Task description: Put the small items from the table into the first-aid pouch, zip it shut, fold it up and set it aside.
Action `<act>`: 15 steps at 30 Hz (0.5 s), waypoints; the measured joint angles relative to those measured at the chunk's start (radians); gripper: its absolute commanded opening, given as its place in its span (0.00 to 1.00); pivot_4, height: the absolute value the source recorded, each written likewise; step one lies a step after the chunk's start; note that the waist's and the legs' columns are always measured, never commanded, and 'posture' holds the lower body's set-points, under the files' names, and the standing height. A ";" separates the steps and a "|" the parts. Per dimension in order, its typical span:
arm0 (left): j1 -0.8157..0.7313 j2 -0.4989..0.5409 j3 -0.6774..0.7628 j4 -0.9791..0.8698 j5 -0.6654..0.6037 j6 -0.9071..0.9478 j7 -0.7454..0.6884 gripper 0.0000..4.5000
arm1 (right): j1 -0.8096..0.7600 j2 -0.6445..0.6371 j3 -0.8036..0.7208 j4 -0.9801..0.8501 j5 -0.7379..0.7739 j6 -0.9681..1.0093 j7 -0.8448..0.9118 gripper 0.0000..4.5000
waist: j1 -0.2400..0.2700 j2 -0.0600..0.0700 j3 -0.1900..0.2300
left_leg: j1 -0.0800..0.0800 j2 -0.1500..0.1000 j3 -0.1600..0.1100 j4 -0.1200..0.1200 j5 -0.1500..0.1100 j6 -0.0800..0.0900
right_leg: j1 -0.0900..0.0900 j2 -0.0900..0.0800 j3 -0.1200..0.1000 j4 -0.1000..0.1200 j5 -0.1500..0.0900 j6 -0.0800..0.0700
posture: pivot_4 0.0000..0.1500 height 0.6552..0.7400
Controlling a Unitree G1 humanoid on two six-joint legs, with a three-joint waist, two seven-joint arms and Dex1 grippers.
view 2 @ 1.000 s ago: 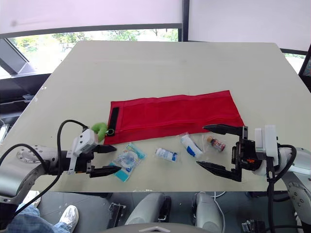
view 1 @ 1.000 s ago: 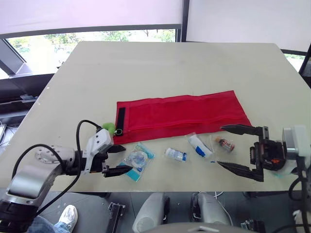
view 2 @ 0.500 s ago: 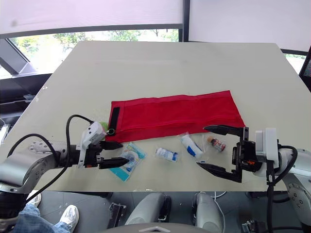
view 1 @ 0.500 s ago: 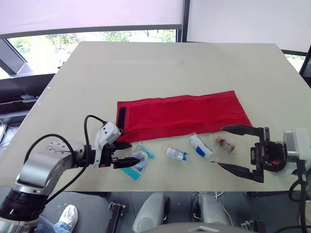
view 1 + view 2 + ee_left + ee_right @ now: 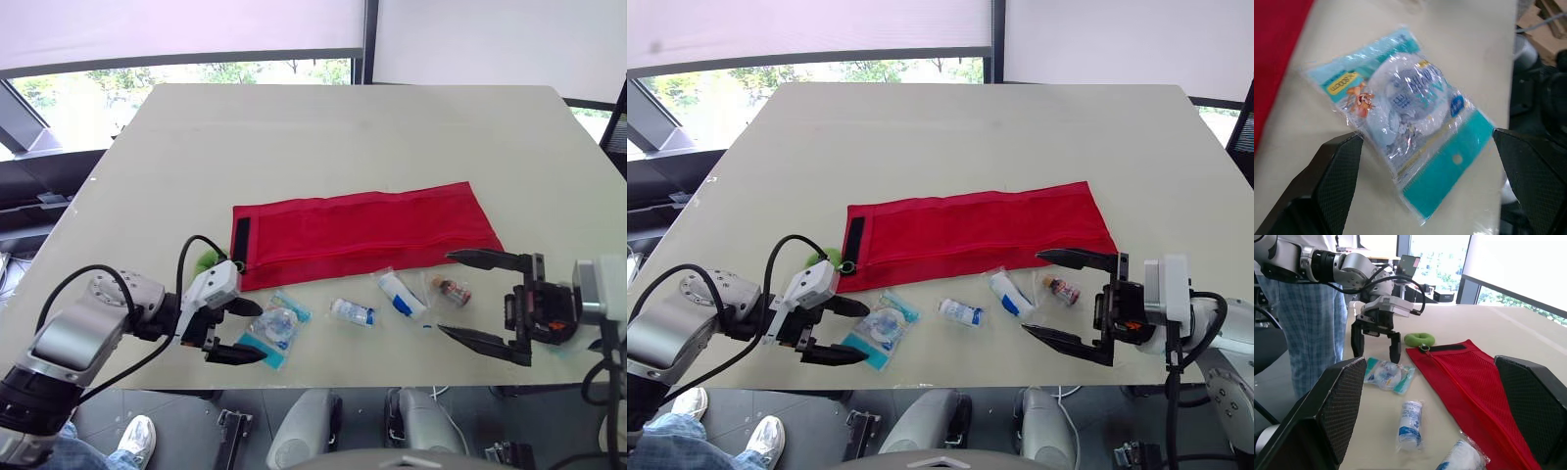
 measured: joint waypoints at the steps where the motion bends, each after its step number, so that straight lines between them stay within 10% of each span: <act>1: 0.000 -0.003 -0.001 -0.001 -0.005 0.007 0.000 1.00 | 0.000 0.000 0.000 0.000 0.000 0.000 -0.001 0.99 | 0.000 0.000 0.000 | 0.000 0.000 0.000 0.000 0.000 0.000 | 0.000 0.000 0.000 0.000 0.000 0.000 | 1.00 0.99; 6: -0.062 -0.064 -0.002 0.005 -0.028 0.126 0.065 0.81 | 0.000 0.000 0.004 -0.025 0.007 0.003 -0.019 1.00 | 0.002 -0.001 0.000 | 0.000 0.000 0.000 0.001 0.000 0.000 | 0.000 0.000 0.000 0.000 0.002 0.003 | 1.00 0.99; 13: -0.071 -0.077 -0.002 0.010 -0.074 0.266 0.108 0.08 | -0.004 -0.005 0.006 -0.025 0.018 0.019 -0.029 1.00 | -0.002 -0.001 0.001 | 0.000 0.000 0.000 0.001 0.000 -0.001 | 0.000 0.001 0.000 0.001 0.002 0.004 | 1.00 0.99; 15: -0.076 -0.087 -0.001 0.011 -0.098 0.307 0.122 0.04 | -0.013 -0.006 0.007 -0.026 0.020 0.023 -0.039 1.00 | -0.001 -0.001 0.001 | 0.000 0.000 0.000 0.001 0.000 0.000 | 0.000 0.001 0.000 0.001 0.002 0.004 | 1.00 0.99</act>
